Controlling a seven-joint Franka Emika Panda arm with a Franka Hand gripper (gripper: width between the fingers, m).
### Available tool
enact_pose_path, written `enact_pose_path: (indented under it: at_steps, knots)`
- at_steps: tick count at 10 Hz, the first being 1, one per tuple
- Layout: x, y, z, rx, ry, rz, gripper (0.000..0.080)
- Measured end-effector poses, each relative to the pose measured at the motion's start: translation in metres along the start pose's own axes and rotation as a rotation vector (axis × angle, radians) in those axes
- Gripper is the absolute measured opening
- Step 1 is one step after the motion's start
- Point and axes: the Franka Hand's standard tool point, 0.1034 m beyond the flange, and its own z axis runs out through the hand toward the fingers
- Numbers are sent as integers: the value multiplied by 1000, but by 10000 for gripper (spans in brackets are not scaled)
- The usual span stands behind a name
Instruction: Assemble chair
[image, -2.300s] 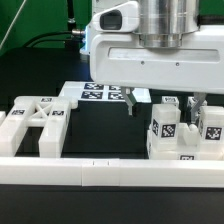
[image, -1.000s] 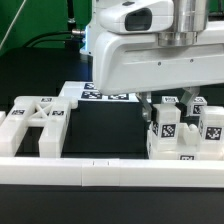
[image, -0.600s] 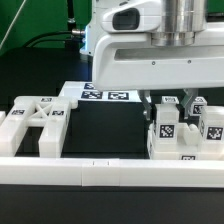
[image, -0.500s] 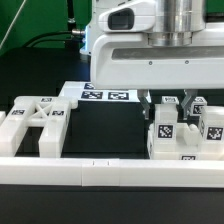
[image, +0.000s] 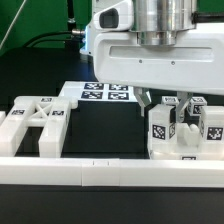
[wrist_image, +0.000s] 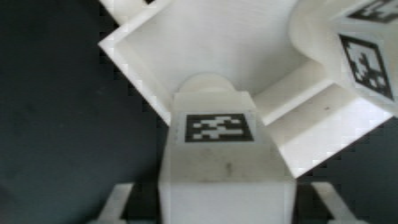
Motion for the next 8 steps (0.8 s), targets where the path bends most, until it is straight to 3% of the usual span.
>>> enact_pose_path:
  at_steps: [1,2,3,6,8]
  knots:
    - [1,0,0,6,2,59,286]
    - [4,4,0,53,21,263,287]
    - [3,6,-1,81,37,426,287]
    - [5,7,-3,100,16,675,287]
    - [5,7,-3,100,18,660,288]
